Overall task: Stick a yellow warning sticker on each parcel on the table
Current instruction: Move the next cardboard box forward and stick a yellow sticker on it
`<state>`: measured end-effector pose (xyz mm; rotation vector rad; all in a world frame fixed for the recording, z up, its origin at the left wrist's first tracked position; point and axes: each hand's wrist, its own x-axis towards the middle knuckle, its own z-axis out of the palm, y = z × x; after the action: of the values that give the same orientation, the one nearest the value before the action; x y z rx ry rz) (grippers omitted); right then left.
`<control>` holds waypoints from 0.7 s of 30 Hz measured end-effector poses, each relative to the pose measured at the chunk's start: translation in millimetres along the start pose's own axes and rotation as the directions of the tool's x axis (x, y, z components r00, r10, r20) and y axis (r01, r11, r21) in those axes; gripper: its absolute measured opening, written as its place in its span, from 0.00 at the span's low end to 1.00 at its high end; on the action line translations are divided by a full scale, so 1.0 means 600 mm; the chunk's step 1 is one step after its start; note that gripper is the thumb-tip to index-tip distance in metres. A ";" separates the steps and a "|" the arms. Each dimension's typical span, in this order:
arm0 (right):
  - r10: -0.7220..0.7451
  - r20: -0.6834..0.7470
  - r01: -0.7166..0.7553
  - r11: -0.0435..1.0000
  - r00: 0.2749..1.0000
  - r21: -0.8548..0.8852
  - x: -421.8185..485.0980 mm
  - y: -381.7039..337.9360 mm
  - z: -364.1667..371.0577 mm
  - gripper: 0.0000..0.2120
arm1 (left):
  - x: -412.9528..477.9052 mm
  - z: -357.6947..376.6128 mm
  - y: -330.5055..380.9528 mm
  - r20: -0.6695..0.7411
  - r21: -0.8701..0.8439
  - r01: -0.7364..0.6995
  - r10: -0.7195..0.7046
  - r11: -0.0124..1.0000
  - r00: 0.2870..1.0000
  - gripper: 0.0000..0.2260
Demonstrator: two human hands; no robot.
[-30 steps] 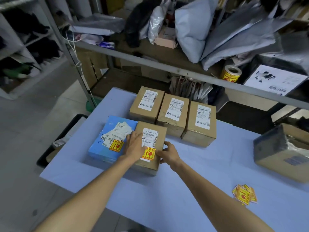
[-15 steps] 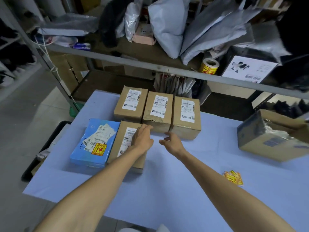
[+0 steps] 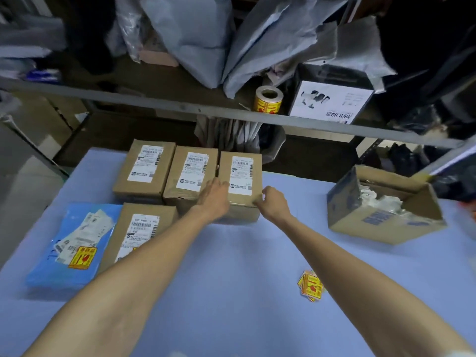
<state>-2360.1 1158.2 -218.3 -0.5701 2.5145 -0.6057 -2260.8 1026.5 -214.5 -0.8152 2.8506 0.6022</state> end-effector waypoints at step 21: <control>0.085 0.131 -0.133 0.897 0.988 0.422 -0.021 0.091 0.042 0.36 | -0.017 0.060 0.020 0.099 -0.285 0.235 -0.216 0.929 0.971 0.24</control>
<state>-2351.8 1201.1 -261.3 -0.2846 2.1920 -1.0207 -2258.8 1055.3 -241.2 -1.1251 2.5890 1.0144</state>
